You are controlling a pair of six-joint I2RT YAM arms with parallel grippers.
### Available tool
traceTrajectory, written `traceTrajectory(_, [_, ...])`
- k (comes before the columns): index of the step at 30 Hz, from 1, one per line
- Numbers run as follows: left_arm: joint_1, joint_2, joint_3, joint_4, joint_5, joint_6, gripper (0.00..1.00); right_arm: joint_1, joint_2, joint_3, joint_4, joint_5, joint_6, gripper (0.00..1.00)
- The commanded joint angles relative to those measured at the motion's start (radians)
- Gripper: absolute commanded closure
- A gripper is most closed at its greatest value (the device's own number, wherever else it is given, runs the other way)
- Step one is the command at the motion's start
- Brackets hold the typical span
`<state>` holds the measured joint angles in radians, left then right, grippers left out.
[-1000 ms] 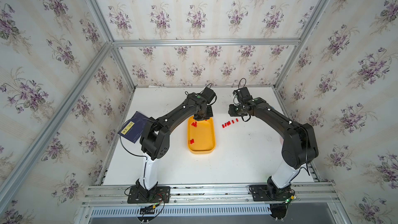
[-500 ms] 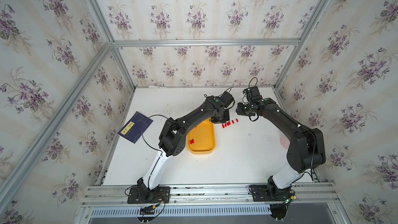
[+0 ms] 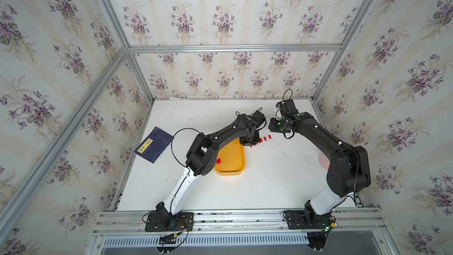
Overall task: Take the screw protection sleeves out of the storage box
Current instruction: Place the screw protection sleeve at the center of the board, then pick up the screw protection sleeve from the storage box.
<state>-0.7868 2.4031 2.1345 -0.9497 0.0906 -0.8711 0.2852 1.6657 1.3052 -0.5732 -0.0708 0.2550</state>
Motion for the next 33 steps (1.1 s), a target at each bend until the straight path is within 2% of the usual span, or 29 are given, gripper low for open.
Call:
traceTrajectory(1, [-0.002, 0.010, -0.003, 0.004, -0.021, -0.008, 0.80, 0.000, -0.006, -0.003, 0.007, 0.001, -0.010, 0.62])
traceTrajectory(14, [0.000, 0.052, 0.013, 0.021, -0.054, -0.034, 0.78, 0.000, -0.006, -0.017, 0.011, 0.000, -0.016, 0.62])
traceTrajectory(23, [0.001, 0.055, 0.019, 0.020, -0.065, -0.040, 0.73, 0.000, -0.008, -0.023, 0.011, 0.003, -0.016, 0.62])
traceTrajectory(33, [0.001, -0.062, -0.006, 0.042, -0.039, -0.032, 0.66, 0.000, -0.021, -0.014, 0.012, 0.003, -0.009, 0.62])
